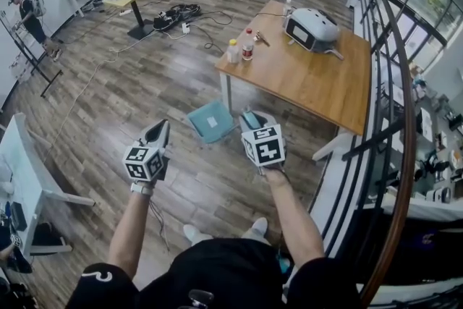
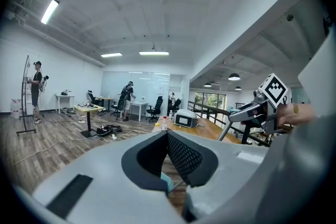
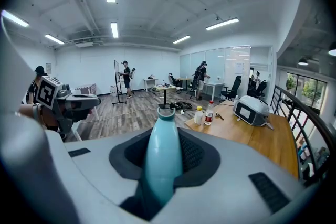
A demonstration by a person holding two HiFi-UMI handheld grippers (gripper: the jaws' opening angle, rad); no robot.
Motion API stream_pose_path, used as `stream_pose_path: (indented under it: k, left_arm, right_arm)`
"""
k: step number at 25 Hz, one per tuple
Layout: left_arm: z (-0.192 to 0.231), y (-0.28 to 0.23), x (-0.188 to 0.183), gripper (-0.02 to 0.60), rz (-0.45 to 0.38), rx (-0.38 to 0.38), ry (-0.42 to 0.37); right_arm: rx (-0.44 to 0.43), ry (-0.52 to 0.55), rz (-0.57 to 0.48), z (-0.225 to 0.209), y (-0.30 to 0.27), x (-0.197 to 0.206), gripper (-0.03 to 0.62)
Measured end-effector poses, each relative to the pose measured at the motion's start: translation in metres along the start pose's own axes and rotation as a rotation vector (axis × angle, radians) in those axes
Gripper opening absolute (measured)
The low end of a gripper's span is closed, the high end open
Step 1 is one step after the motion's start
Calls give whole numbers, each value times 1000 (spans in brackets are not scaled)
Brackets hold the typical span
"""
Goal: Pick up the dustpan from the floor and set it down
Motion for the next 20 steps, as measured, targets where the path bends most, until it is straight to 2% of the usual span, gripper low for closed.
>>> stream_pose_path:
  k: [12,20]
  left_arm:
    - [8,9,15,-2,15,7,6]
    - [0,17,37,-2,29,24,30]
  right_arm:
    - [11,-1,32,3,-14,14,91]
    - [17,15,74,5,-31,43,91]
Point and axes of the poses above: the fingertips, and each gripper's own axes: y backward along the fingers, z to its left, x out of its underside, the point moved 2 cm from there along y, backward along the fingers, and after that the axes turned 14 degrees about -y, right-handed, at the moved point
